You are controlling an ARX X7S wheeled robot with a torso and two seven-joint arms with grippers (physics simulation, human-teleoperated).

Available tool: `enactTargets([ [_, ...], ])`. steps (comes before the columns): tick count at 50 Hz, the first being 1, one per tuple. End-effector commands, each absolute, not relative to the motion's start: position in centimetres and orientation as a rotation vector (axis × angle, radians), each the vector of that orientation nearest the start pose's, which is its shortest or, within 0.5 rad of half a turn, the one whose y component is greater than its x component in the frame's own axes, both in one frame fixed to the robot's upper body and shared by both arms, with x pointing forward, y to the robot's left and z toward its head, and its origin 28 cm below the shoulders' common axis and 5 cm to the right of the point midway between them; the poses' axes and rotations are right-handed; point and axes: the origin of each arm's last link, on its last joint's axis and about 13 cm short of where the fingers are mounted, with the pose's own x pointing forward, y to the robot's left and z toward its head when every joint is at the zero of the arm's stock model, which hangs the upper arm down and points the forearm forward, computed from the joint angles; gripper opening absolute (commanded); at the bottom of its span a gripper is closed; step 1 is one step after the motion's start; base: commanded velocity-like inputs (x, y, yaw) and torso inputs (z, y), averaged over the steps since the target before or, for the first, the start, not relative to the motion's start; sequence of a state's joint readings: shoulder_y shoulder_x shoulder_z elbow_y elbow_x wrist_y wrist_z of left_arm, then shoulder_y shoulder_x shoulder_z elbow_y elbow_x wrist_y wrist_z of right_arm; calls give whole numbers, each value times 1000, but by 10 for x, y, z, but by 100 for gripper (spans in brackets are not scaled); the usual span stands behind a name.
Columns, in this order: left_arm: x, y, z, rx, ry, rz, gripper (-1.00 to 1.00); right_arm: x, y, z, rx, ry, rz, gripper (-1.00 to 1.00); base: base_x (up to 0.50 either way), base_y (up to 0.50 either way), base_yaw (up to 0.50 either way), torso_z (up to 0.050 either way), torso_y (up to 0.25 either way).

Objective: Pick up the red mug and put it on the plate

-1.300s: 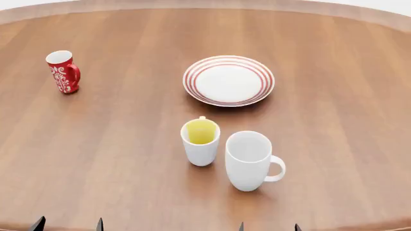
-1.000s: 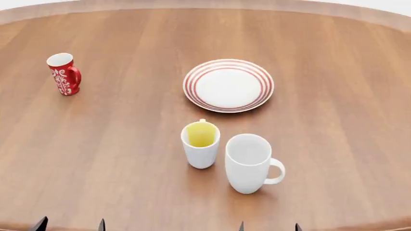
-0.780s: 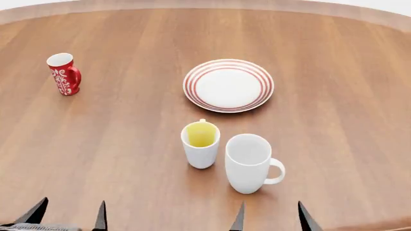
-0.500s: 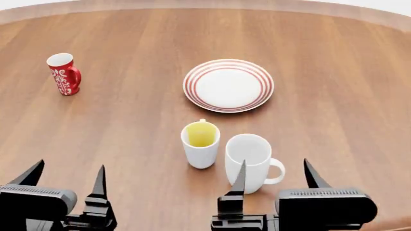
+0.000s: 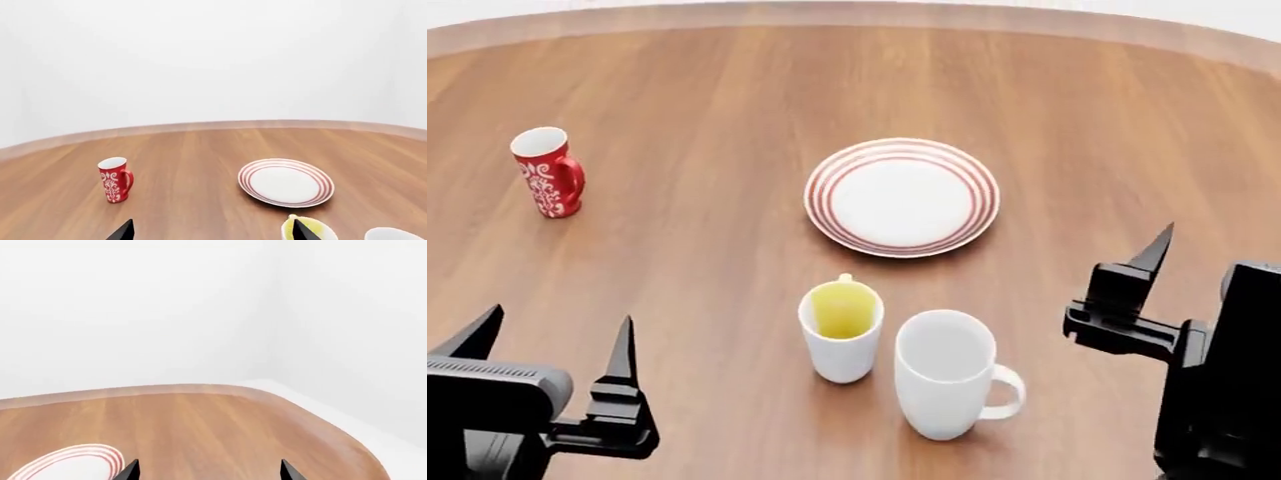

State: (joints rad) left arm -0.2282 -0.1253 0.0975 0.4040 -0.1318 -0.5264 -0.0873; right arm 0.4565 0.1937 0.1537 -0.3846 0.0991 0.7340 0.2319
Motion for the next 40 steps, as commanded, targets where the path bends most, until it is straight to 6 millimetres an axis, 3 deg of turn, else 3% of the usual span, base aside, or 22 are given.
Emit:
enactTargets([
  [1, 245, 208, 113, 31, -97, -48, 100, 275, -175, 173, -34, -135, -440, 100, 500, 0, 0, 0, 0],
  [40, 245, 211, 109, 22, -94, -26, 100, 279, -170, 163, -50, -99, -402, 100, 500, 0, 0, 0, 0],
])
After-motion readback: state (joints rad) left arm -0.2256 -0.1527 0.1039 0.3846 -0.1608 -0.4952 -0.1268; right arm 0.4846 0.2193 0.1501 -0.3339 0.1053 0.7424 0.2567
